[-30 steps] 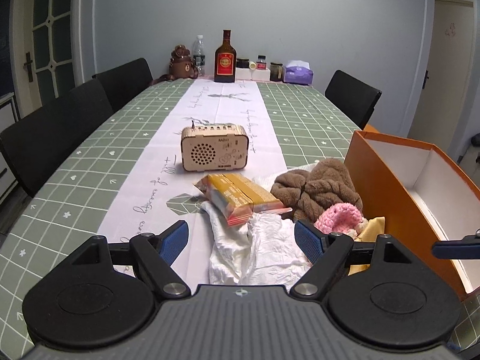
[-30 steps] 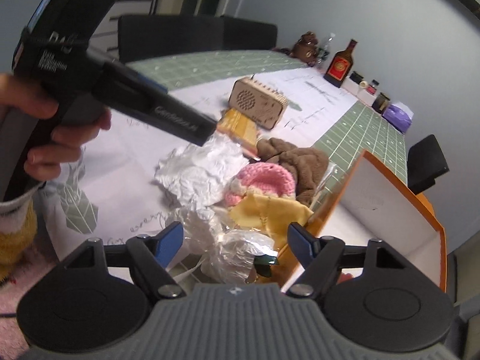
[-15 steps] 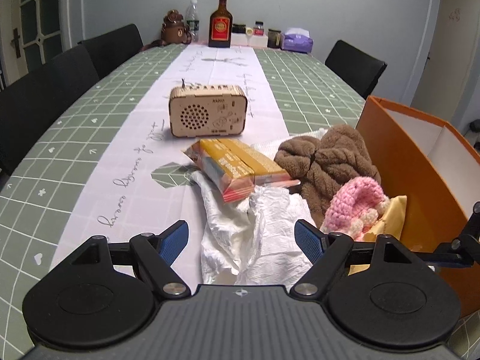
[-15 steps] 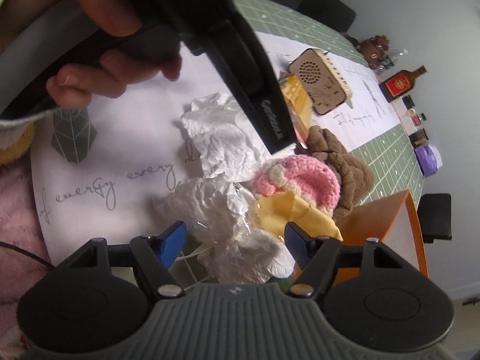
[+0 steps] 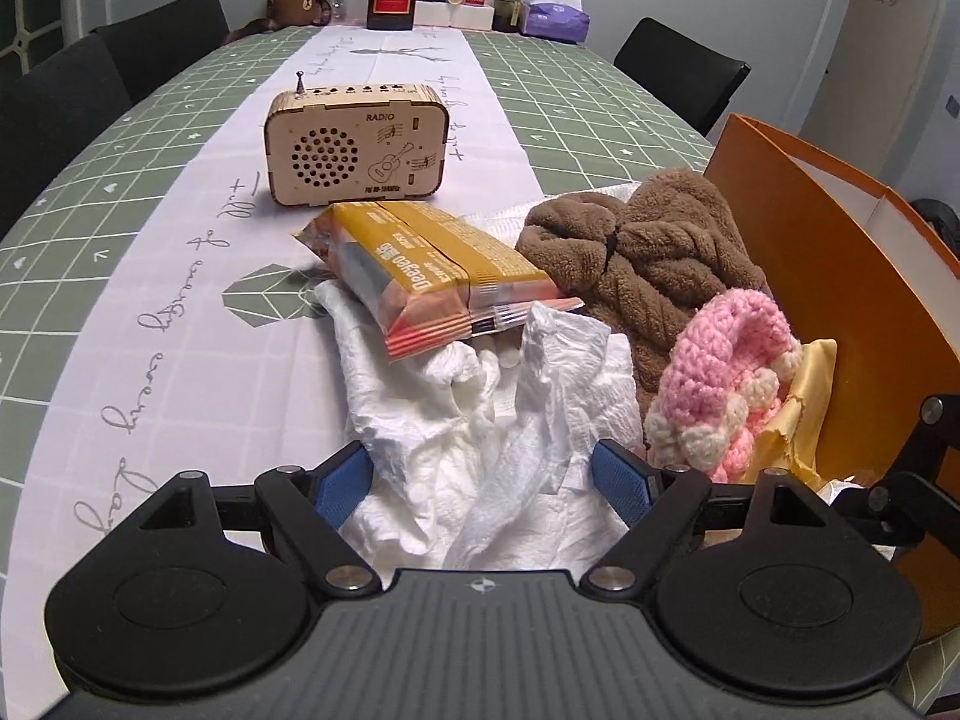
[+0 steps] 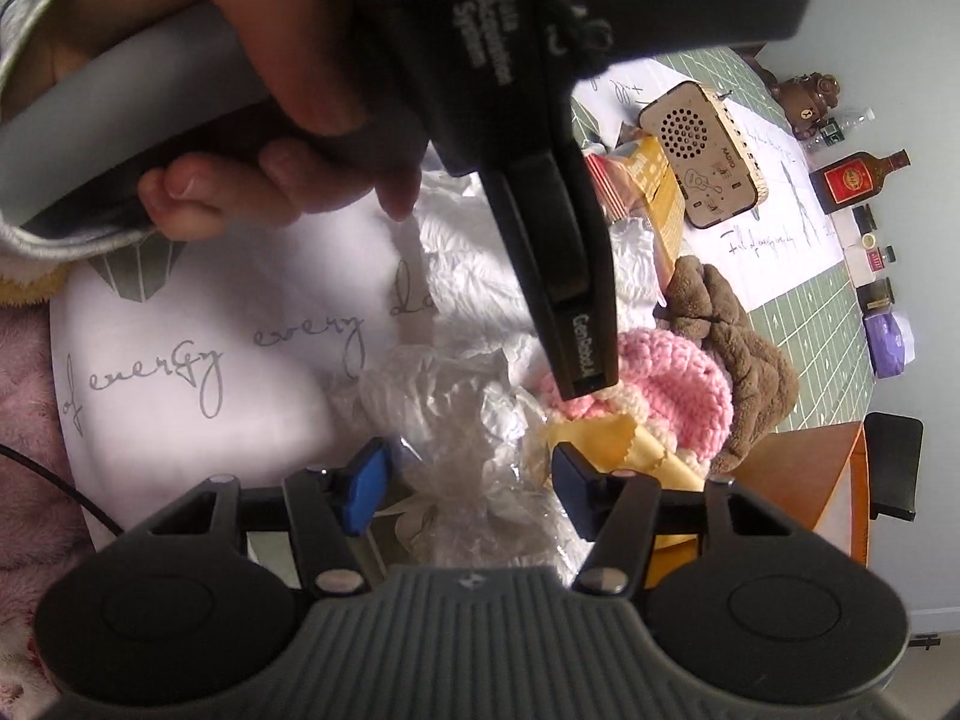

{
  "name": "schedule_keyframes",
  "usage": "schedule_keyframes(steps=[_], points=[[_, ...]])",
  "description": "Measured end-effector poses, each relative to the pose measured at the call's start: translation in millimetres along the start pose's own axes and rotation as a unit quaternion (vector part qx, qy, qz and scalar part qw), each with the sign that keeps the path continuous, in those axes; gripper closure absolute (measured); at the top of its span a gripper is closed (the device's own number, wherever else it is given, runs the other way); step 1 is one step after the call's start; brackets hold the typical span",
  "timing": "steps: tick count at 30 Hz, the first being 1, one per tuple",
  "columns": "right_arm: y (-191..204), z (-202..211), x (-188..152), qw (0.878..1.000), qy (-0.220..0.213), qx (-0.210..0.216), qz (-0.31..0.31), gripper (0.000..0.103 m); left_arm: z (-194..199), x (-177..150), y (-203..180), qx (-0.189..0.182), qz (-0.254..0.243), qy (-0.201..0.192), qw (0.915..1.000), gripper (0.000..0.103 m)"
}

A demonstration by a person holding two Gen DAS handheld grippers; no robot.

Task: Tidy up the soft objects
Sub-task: 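Grasp the foil-wrapped bundle with the right tool while the left tool grasps white tissue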

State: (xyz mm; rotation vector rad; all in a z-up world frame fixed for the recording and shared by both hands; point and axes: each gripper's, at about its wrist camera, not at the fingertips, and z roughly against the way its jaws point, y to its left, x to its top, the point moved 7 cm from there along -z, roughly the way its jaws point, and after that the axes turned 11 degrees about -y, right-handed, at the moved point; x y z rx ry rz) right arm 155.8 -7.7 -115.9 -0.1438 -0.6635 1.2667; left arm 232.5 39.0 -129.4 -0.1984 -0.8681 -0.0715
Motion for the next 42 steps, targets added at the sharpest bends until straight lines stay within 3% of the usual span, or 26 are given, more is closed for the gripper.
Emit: schedule_keyframes(steps=[8,11,18,25,32,34,37,42], points=[[3.3,-6.5,-3.2,1.000,0.007,-0.007,0.004,0.040,-0.7,-2.3,1.4,-0.073,-0.006,-0.005,0.9973,0.000],[2.2,-12.8,-7.1,1.000,0.014,-0.016,0.008,0.041,-4.1,-3.9,1.1,-0.074,-0.018,-0.007,0.9971,0.000],[4.0,-9.8,-6.8,1.000,0.008,-0.007,0.002,0.056,-3.6,-5.1,0.3,-0.062,-0.031,-0.015,0.9974,0.002],[12.8,-3.4,-6.7,1.000,0.007,-0.003,-0.003,0.056,5.1,-15.9,-4.2,-0.042,-0.081,-0.041,0.9950,0.021],[14.9,3.3,-8.8,0.999,0.000,-0.013,-0.033,0.057,19.7,-21.5,-0.3,-0.051,-0.079,-0.049,0.9943,0.061],[13.1,5.4,-8.9,0.999,-0.006,-0.018,-0.048,0.057,23.9,-23.1,1.5,-0.049,-0.078,-0.050,0.9945,0.068],[12.0,9.1,-8.5,0.996,-0.023,-0.021,-0.078,0.057,31.2,-26.4,5.1,-0.046,-0.078,-0.048,0.9948,0.074],[9.5,14.8,-9.6,0.987,-0.048,-0.039,-0.148,0.057,48.8,-37.7,8.8,-0.040,-0.096,-0.044,0.9936,0.074]])
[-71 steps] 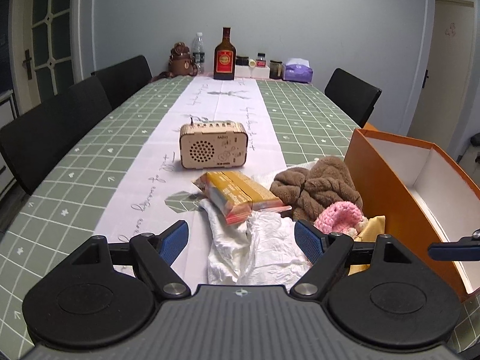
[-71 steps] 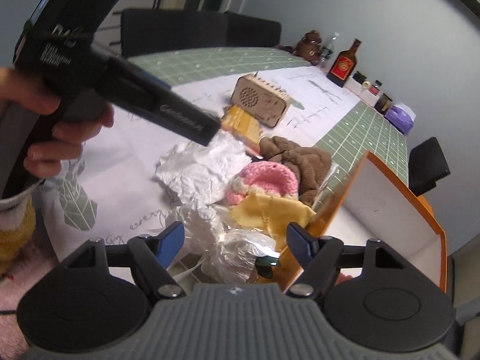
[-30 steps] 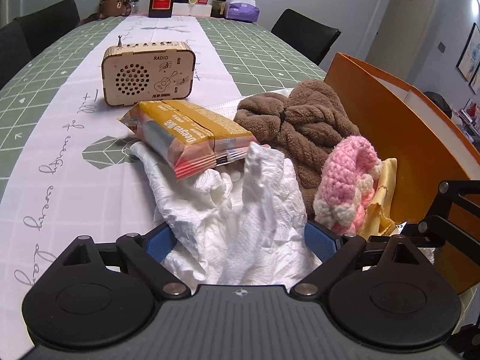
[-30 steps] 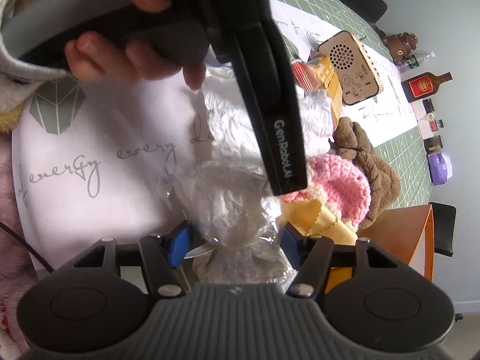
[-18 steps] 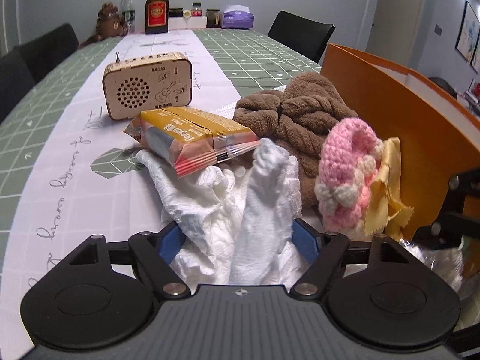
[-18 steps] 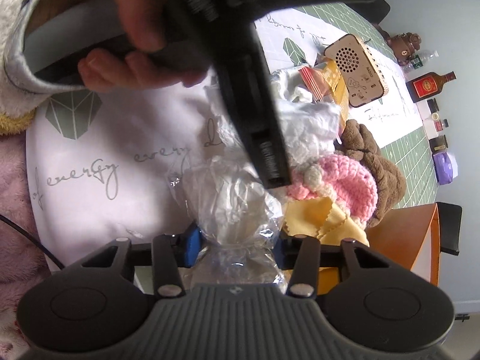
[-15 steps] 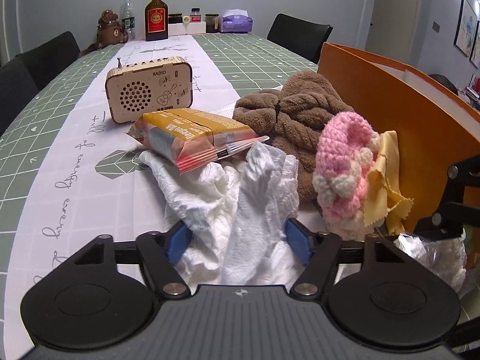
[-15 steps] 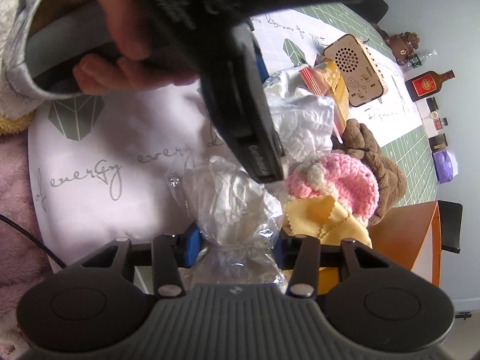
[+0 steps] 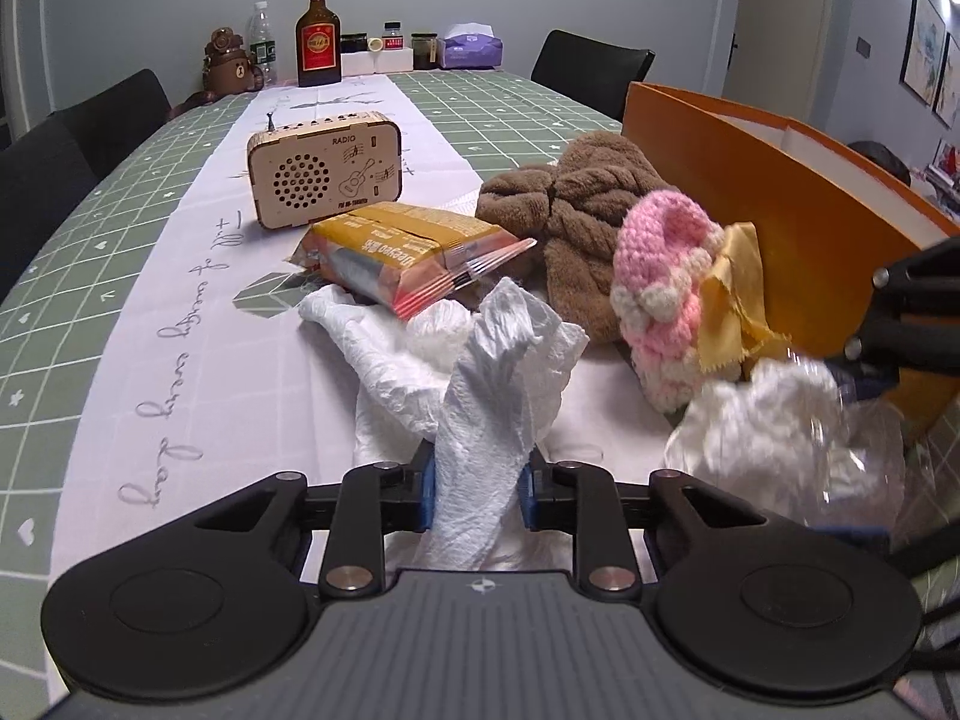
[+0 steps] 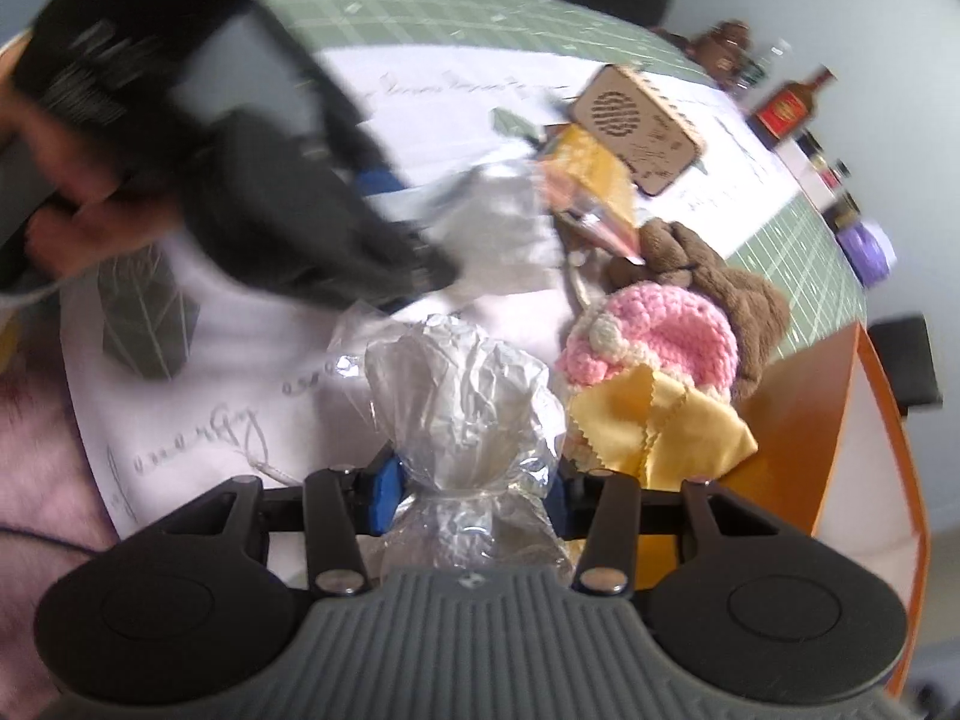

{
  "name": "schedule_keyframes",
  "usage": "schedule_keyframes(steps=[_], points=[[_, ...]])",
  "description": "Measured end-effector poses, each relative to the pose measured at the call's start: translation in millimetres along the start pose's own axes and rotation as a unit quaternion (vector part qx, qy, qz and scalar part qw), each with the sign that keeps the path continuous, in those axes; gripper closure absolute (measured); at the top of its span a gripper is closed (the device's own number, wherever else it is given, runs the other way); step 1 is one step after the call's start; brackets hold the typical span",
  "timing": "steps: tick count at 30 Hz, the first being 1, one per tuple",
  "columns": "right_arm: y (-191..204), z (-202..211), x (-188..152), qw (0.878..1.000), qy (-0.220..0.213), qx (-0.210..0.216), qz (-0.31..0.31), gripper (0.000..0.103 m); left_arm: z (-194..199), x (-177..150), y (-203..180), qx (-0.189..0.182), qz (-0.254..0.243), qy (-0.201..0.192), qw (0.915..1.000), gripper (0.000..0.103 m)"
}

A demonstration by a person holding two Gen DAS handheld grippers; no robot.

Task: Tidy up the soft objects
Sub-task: 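Grasp the foil-wrapped bundle with the right tool while the left tool grasps white tissue, then lift the foil bundle and tissue and carry both over the orange box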

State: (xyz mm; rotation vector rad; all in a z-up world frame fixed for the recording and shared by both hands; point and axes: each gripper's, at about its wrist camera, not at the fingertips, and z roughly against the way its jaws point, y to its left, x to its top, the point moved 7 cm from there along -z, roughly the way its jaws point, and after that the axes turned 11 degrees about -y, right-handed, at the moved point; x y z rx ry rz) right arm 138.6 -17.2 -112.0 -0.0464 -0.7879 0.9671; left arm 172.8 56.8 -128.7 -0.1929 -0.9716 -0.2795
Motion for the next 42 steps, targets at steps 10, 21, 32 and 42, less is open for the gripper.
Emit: schedule_keyframes(steps=[10,21,32,42], points=[[-14.2,7.7,-9.9,0.983,-0.053,-0.076,-0.159,0.057,32.1,-1.4,17.3,0.042,0.002,0.002,0.9991,0.010],[-16.1,8.3,-13.6,0.973,-0.074,-0.074,-0.205,0.056,2.4,13.7,41.6,0.073,0.003,0.002,0.9973,0.008],[-11.3,10.9,-15.9,0.972,-0.083,-0.066,-0.209,0.056,-10.9,16.2,51.2,0.064,0.032,-0.037,0.9967,0.079],[-10.4,14.1,-13.4,0.969,-0.097,-0.043,-0.222,0.058,0.5,17.6,50.4,0.084,0.042,-0.042,0.9947,0.083]])
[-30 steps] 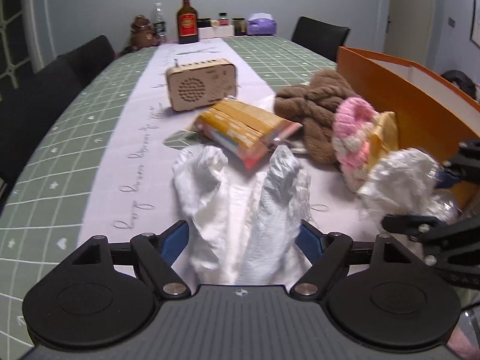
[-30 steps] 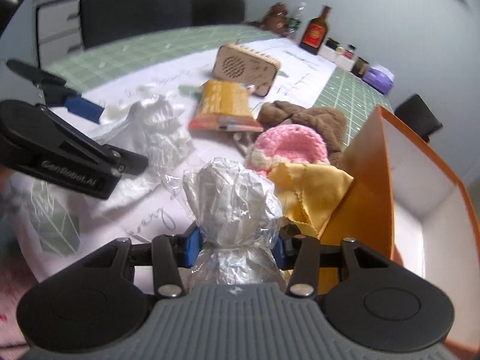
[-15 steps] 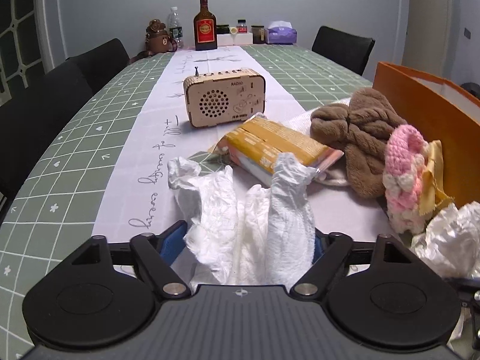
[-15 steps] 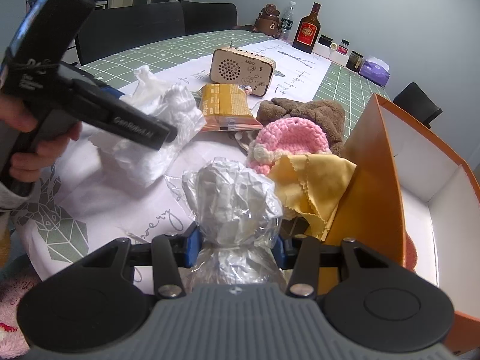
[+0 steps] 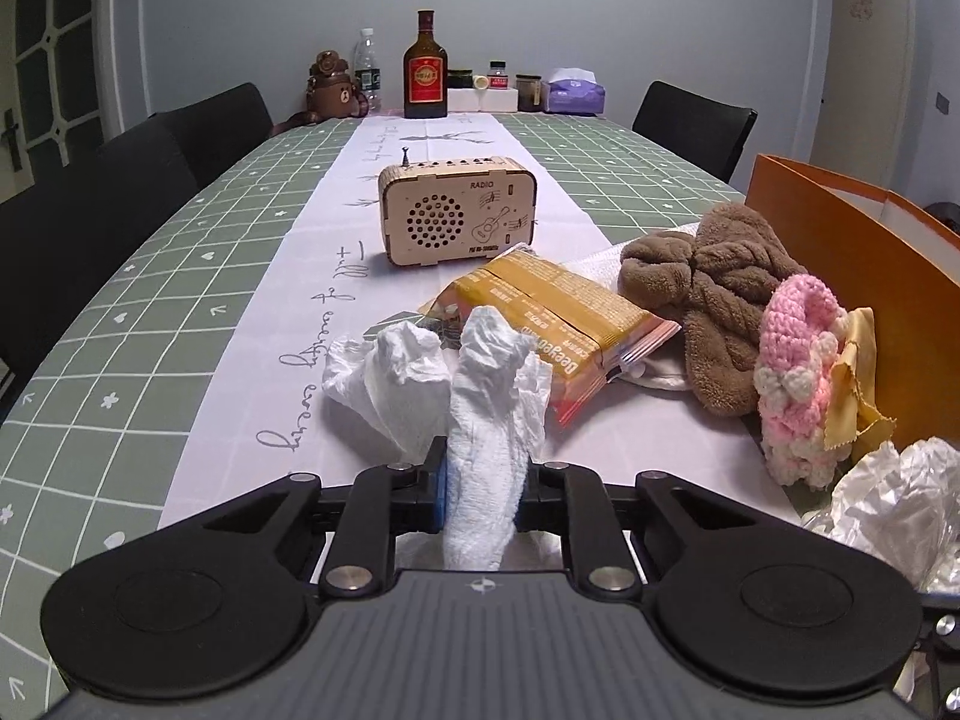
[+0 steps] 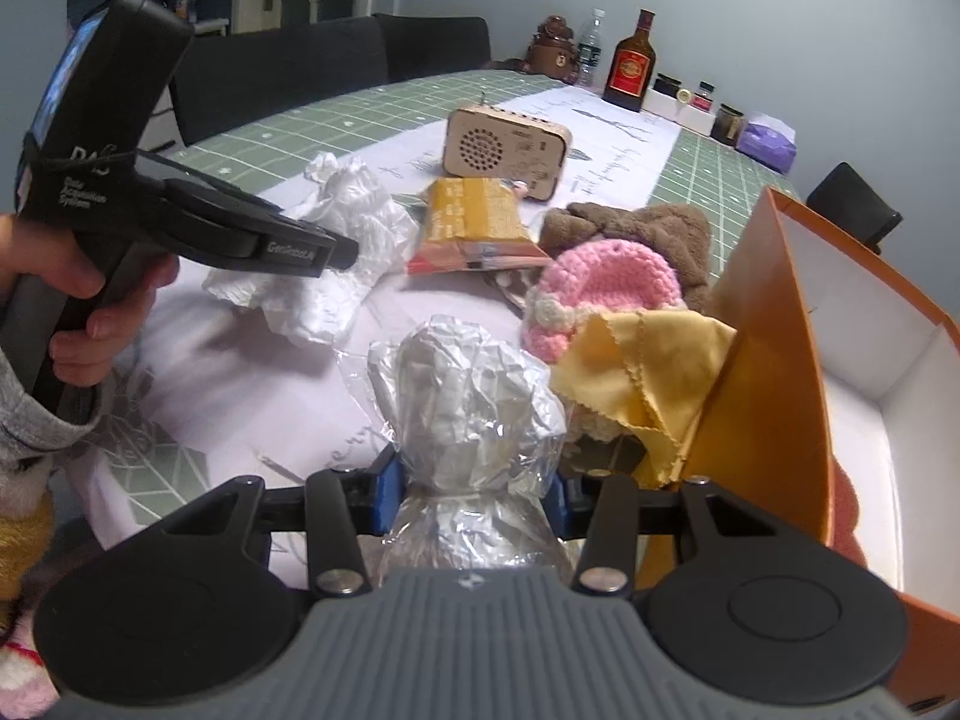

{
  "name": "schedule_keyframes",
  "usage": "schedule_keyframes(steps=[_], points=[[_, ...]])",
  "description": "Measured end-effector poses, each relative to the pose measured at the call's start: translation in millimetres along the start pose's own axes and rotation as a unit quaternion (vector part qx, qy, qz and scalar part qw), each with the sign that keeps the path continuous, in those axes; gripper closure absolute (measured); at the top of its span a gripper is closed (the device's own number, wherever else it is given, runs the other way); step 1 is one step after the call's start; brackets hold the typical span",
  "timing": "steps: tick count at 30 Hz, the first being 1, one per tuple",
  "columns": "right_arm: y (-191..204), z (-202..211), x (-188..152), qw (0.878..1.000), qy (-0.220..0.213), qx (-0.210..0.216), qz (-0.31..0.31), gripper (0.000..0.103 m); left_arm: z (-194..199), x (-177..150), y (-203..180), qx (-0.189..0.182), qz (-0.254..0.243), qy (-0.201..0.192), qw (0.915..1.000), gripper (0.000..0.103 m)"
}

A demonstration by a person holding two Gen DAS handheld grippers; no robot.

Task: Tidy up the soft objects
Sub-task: 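Lift the foil bundle and tissue and carry both over the orange box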

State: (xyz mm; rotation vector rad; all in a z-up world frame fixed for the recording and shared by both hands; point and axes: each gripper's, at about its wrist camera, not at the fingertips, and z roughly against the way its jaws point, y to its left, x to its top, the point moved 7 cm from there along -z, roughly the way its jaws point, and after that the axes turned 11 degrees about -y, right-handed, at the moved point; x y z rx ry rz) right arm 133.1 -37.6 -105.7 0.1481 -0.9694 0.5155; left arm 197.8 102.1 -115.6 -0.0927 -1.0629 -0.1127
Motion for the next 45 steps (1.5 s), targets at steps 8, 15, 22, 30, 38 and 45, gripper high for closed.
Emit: schedule_keyframes(steps=[8,15,22,30,38,45], points=[[3.9,7.8,6.0,1.000,-0.018,0.018,-0.017,0.058,15.5,7.4,5.8,0.014,0.013,-0.010,0.9998,0.085],[6.0,24.1,9.9,0.998,-0.043,0.028,-0.034,0.058,42.0,25.1,9.1,0.031,0.026,-0.042,0.9983,0.085],[-4.2,57.2,19.2,0.993,-0.093,0.031,-0.070,0.058,75.8,56.5,-6.1,0.023,0.028,-0.092,0.9951,0.085],[-49.3,108.3,28.3,0.985,-0.141,0.000,-0.097,0.058,97.2,99.5,-60.6,-0.020,0.000,-0.138,0.9902,0.084],[-139.6,142.8,33.5,0.980,-0.124,-0.113,-0.111,0.058,89.2,122.7,-141.5,-0.094,-0.026,-0.160,0.9823,0.084],[-205.6,144.0,21.8,0.969,-0.092,-0.178,-0.146,0.058,65.3,118.9,-198.6,-0.151,-0.031,-0.138,0.9783,0.084]])
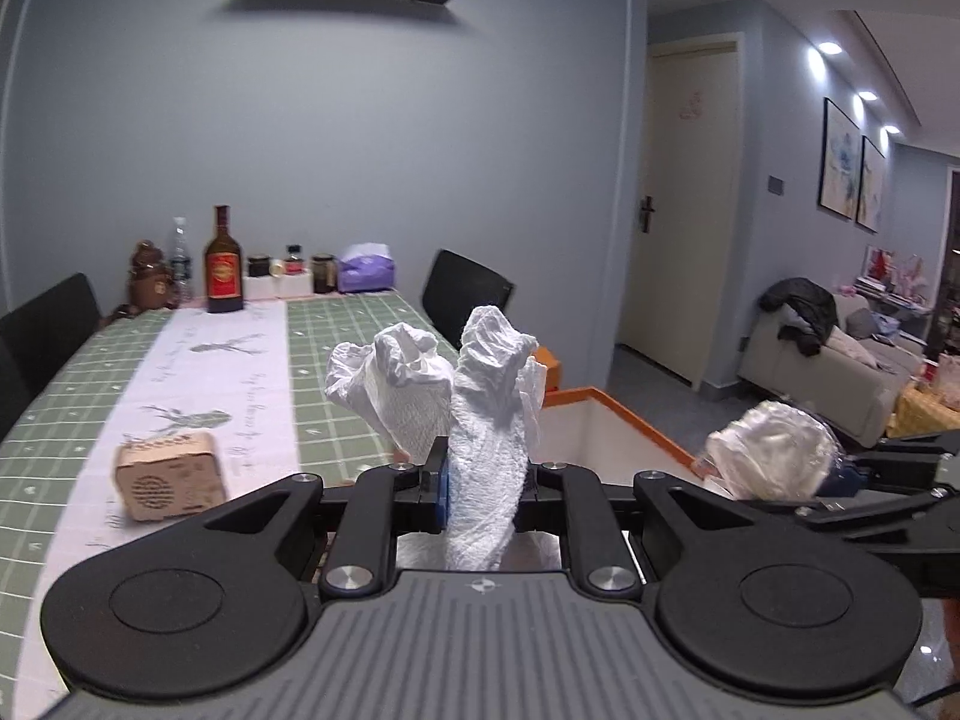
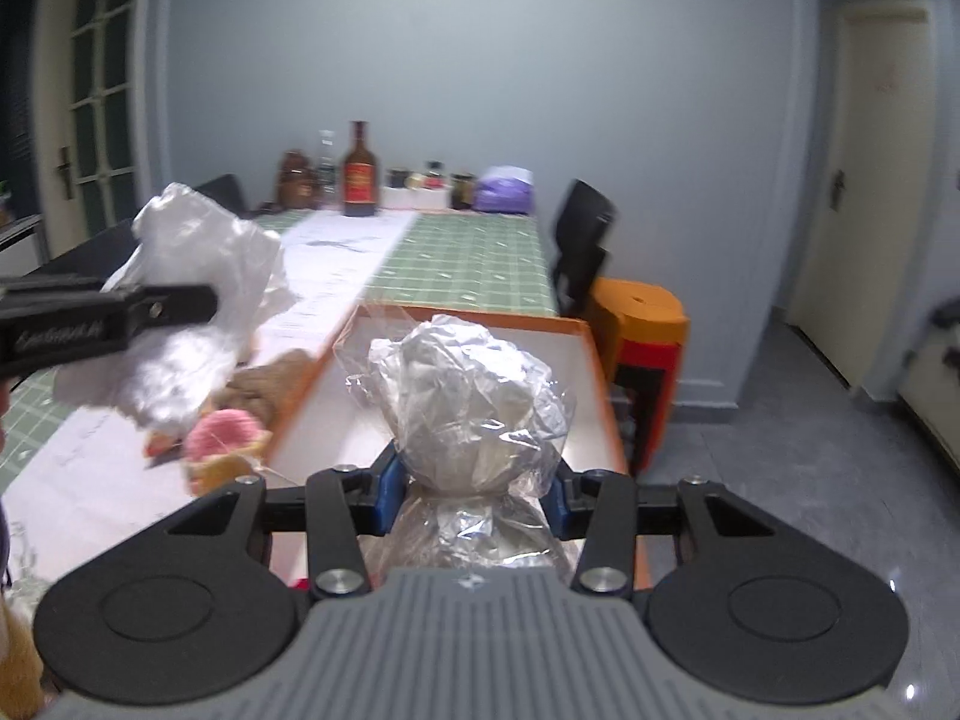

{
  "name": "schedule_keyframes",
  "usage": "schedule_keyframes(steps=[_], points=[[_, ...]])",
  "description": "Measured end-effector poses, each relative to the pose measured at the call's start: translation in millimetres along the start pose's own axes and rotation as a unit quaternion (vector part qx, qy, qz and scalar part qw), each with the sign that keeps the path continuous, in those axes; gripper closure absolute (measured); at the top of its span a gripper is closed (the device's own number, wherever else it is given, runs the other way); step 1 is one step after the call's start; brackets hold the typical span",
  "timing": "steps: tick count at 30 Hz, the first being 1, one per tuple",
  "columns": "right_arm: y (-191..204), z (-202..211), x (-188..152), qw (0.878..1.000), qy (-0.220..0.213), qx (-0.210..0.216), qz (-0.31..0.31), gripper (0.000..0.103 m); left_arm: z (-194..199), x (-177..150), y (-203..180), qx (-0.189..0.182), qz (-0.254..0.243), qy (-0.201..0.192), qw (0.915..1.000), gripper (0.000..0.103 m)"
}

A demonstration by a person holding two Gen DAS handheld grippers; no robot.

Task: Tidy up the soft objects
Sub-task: 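Lift the foil bundle and tissue and carry both over the orange box, then open the left tool to drop the white tissue into the box, then lower the foil bundle into the box with the right tool while the left tool withdraws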

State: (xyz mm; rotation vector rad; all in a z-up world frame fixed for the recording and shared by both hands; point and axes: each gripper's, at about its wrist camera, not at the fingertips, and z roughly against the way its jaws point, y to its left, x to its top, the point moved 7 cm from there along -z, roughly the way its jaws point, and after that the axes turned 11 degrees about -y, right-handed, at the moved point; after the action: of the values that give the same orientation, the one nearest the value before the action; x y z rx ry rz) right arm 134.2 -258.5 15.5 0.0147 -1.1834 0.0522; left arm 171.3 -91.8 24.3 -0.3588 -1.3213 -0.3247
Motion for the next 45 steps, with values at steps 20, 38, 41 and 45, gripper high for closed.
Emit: schedule_keyframes(steps=[20,38,41,45], points=[[-65.3,-10.2,8.9,0.996,-0.025,-0.053,-0.064,0.058,-83.5,-66.9,-69.6,-0.072,0.051,0.149,0.9848,0.084],[-74.4,-4.5,16.1,0.995,-0.032,-0.049,-0.082,0.058,-73.1,-65.1,-70.6,-0.050,0.036,0.174,0.9829,0.020],[-67.2,-4.8,19.6,0.996,-0.029,-0.036,-0.080,0.058,-65.7,-54.9,-61.7,-0.038,0.022,0.159,0.9863,0.019],[-54.2,-6.6,25.4,0.997,-0.025,-0.023,-0.071,0.058,-57.3,-45.6,-50.7,-0.009,0.006,0.139,0.9903,0.019]])
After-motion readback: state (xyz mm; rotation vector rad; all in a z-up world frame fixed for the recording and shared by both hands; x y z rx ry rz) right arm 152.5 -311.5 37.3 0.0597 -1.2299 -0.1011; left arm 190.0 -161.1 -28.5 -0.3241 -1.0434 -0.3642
